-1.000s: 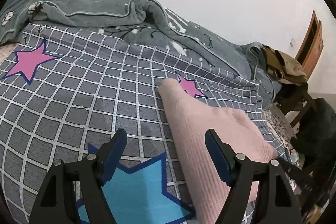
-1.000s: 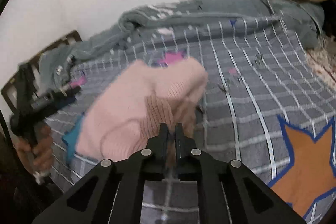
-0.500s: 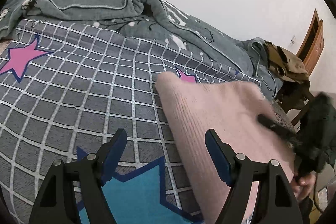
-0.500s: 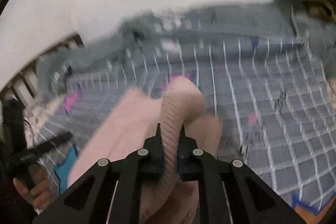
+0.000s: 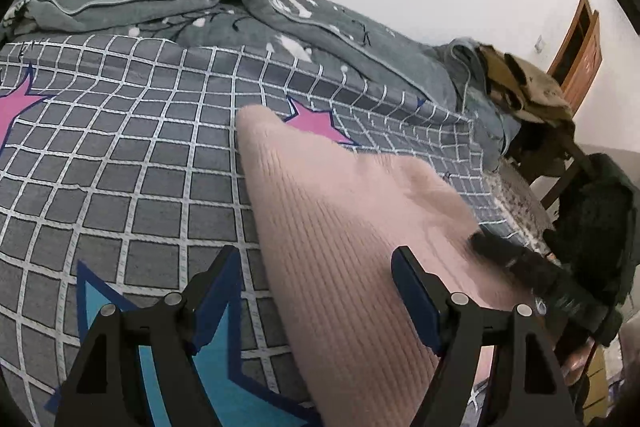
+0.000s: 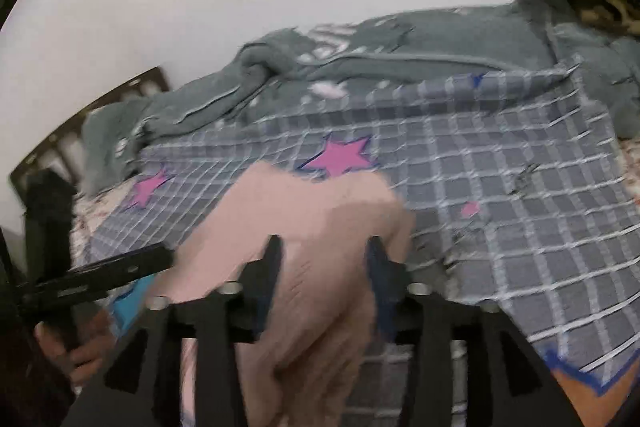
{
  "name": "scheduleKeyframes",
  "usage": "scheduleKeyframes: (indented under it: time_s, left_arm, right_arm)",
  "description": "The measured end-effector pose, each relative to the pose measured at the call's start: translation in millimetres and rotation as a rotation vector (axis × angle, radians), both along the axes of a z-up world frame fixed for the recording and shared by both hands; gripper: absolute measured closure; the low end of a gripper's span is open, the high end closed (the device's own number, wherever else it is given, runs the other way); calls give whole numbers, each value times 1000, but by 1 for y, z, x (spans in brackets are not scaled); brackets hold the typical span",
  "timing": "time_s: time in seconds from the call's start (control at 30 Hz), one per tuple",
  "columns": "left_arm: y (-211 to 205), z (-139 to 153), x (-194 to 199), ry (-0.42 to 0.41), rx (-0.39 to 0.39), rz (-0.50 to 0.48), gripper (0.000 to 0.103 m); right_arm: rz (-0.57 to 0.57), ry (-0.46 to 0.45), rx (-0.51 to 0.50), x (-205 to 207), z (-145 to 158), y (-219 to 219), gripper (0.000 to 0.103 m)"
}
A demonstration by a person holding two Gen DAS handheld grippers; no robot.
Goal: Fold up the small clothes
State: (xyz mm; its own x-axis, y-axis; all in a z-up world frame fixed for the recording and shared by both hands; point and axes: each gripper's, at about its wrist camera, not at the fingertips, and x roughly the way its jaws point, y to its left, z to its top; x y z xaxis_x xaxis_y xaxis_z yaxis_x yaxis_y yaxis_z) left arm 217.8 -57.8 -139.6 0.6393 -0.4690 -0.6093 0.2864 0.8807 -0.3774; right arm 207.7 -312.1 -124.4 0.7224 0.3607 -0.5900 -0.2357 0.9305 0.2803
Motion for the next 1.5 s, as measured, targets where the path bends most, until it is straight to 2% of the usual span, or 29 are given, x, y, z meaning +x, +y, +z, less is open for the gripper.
scheduleKeyframes:
  time_s: [0.03, 0.07, 0.17, 0.23, 0.3, 0.37, 0.5, 0.57, 0.8, 0.97, 1.0, 1.03, 1.07, 1.1, 1.17, 1.3, 1.5]
  left_arm:
    - [-2, 0, 0, 2, 8, 5, 27]
    - [-3, 0, 0, 6, 10, 10, 27]
    - [-5, 2, -3, 14, 8, 15, 27]
    - [-6, 4, -7, 8, 21, 12, 27]
    - [-8, 6, -11, 2, 47, 18, 27]
    - [-8, 6, -13, 13, 58, 16, 27]
    - [-7, -1, -13, 44, 55, 12, 26]
    - [-6, -7, -10, 68, 22, 10, 26]
    - [-8, -27, 7, 142, -83, -32, 26]
    - [-12, -30, 14, 142, -133, -46, 44]
    - [-12, -28, 12, 125, -134, -45, 52]
    - [-12, -26, 12, 109, -132, -42, 57]
    - [-12, -23, 10, 91, -130, -39, 59]
    - [-12, -21, 9, 77, -129, -38, 61]
    - [-9, -17, 7, 52, -132, -34, 63]
    - [8, -13, 6, 37, -146, -23, 64]
    - [57, 3, 12, 7, -127, 41, 64]
  right_arm:
    - [-6, 33, -28, 5, -8, 3, 60]
    - [-8, 58, -55, 7, -17, 5, 74]
    - [-1, 15, -46, 1, -13, -4, 82]
    - [-7, 13, -14, -1, -11, -13, 82]
    - [-7, 50, 1, 4, -20, -16, 77]
    - [-15, 83, -7, 9, -26, -17, 52]
    - [-32, 119, 40, 12, -32, -24, 43]
    - [-39, 141, 52, 15, -37, -24, 39]
    - [-17, 166, 78, 20, -42, -23, 39]
    - [4, 183, 100, 27, -48, -19, 39]
    - [8, 191, 118, 30, -49, -19, 39]
    - [17, 199, 141, 33, -50, -19, 43]
    - [34, 207, 172, 35, -51, -19, 55]
    - [50, 206, 199, 36, -50, -18, 60]
    - [51, 171, 174, 33, -43, -12, 67]
    - [58, 94, 165, 27, -28, 3, 70]
    - [96, 54, 203, 40, -14, 48, 71]
